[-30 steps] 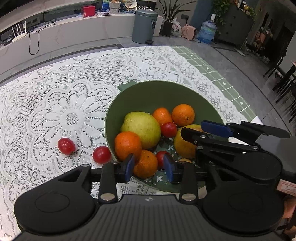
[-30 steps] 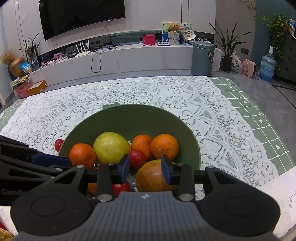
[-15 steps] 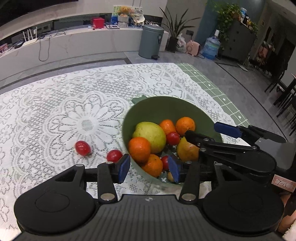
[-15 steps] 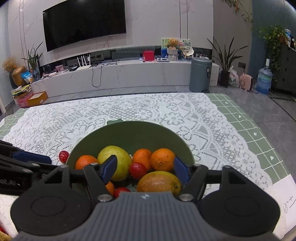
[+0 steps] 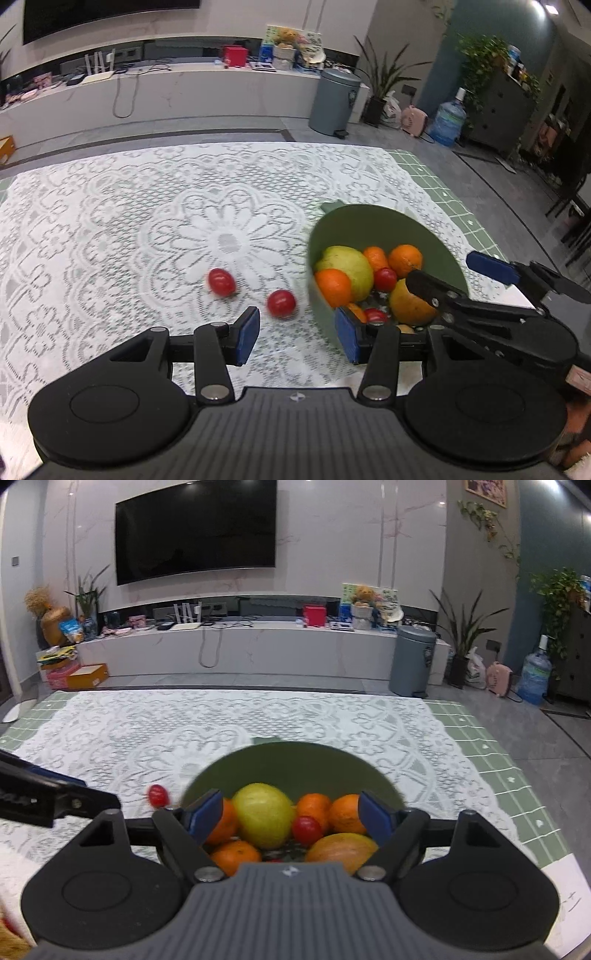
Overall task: Organize fruits
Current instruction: 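Lift both open tools away from the colander toward the remaining tomatoes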
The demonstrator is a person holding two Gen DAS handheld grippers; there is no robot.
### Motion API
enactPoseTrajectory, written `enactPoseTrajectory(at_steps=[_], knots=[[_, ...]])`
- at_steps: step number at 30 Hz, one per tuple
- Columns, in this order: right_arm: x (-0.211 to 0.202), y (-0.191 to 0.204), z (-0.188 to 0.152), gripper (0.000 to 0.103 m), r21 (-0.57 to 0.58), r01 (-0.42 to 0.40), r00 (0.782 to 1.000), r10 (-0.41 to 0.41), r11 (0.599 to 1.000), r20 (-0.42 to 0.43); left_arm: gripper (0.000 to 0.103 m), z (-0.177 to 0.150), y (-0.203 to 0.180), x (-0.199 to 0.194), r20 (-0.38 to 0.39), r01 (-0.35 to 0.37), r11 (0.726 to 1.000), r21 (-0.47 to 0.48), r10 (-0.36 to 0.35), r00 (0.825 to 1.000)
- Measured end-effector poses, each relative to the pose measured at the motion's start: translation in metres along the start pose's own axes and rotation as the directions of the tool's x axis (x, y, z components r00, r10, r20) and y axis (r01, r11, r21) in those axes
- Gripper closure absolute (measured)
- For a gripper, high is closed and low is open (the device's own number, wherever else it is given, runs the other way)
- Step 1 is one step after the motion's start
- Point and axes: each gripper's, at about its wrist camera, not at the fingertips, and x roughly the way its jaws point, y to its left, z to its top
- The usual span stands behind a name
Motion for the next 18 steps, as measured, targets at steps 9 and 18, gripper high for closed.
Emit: enactPoseTrajectory(at_steps=[9, 18], knots=[[-0.006, 0.045, -0.012, 0.025, -0.06, -0.065, 0.997, 0.063, 0.996, -0.033, 0.047, -0.012, 0.036, -0.006, 0.007, -0.022, 0.996, -0.086, 0.023, 1.0], [-0.001, 0.084, -0.025, 0.025, -0.115, -0.107, 0.992, 0.099, 0.988, -0.077, 0.047, -0.022, 0.062, -0.007, 0.007, -0.04, 0.99, -0.136, 0.041, 0.999]])
